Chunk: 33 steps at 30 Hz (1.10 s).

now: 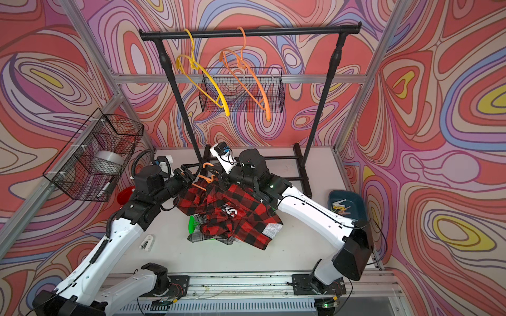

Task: Remove the clothespins securing long-sleeve shirts to the hanger
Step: Remove the long-sleeve shirt from the hanger.

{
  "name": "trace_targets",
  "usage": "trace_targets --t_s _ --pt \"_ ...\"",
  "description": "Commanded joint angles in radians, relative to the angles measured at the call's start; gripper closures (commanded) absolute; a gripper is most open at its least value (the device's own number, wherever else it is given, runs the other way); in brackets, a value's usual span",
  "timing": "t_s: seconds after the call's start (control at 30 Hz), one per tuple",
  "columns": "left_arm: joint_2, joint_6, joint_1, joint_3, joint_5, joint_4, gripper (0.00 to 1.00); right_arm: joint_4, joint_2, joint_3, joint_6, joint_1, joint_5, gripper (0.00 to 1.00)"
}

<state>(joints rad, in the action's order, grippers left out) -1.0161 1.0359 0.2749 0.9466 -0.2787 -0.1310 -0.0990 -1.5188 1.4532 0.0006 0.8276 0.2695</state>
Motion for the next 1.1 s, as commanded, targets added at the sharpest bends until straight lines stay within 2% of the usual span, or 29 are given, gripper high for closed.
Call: trace_targets --t_s 0.0,0.1,0.17,0.2,0.33,0.37,0.4,0.5,0.53,0.6,0.7,0.93,1.07 --pt "-0.027 0.052 -0.005 0.002 0.039 0.098 0.34 0.058 0.023 -0.017 -0.009 0.018 0.037 1.0" --pt "-0.061 0.075 -0.004 -0.013 0.018 0.133 0.39 0.073 0.024 -0.02 -0.007 0.023 0.06 1.0" --pt "-0.074 0.1 -0.003 -0.032 0.011 0.172 0.48 0.075 0.018 -0.019 -0.003 0.025 0.087 1.0" --pt "-0.076 0.109 -0.003 -0.039 0.011 0.187 0.54 0.074 0.016 -0.016 -0.001 0.027 0.097 1.0" --pt "-0.07 0.139 -0.003 -0.043 0.026 0.224 0.9 0.072 0.005 -0.016 0.01 0.027 0.112 1.0" --pt "-0.068 0.142 -0.003 -0.042 0.03 0.227 0.95 0.071 0.004 -0.017 0.015 0.027 0.114 0.97" --pt "-0.064 0.144 -0.004 -0.039 0.036 0.227 1.0 0.07 0.003 -0.02 0.02 0.027 0.116 0.9" --pt "-0.038 0.149 -0.018 -0.037 0.06 0.209 1.0 0.065 0.0 -0.029 0.04 0.027 0.11 0.6" --pt "-0.025 0.155 -0.031 -0.038 0.059 0.203 1.0 0.068 0.004 -0.036 0.05 0.027 0.101 0.45" --pt "0.003 0.167 -0.061 -0.042 0.062 0.193 1.0 0.079 0.016 -0.062 0.069 0.026 0.077 0.33" --pt "0.04 0.207 -0.113 -0.052 0.064 0.204 1.0 0.084 0.029 -0.103 0.075 0.026 0.043 0.29" --pt "0.053 0.255 -0.182 -0.002 0.019 0.229 1.0 0.105 0.001 -0.19 0.117 0.027 -0.024 0.29" --pt "0.044 0.323 -0.227 0.003 -0.032 0.281 1.0 0.099 -0.028 -0.228 0.139 0.025 -0.064 0.29"
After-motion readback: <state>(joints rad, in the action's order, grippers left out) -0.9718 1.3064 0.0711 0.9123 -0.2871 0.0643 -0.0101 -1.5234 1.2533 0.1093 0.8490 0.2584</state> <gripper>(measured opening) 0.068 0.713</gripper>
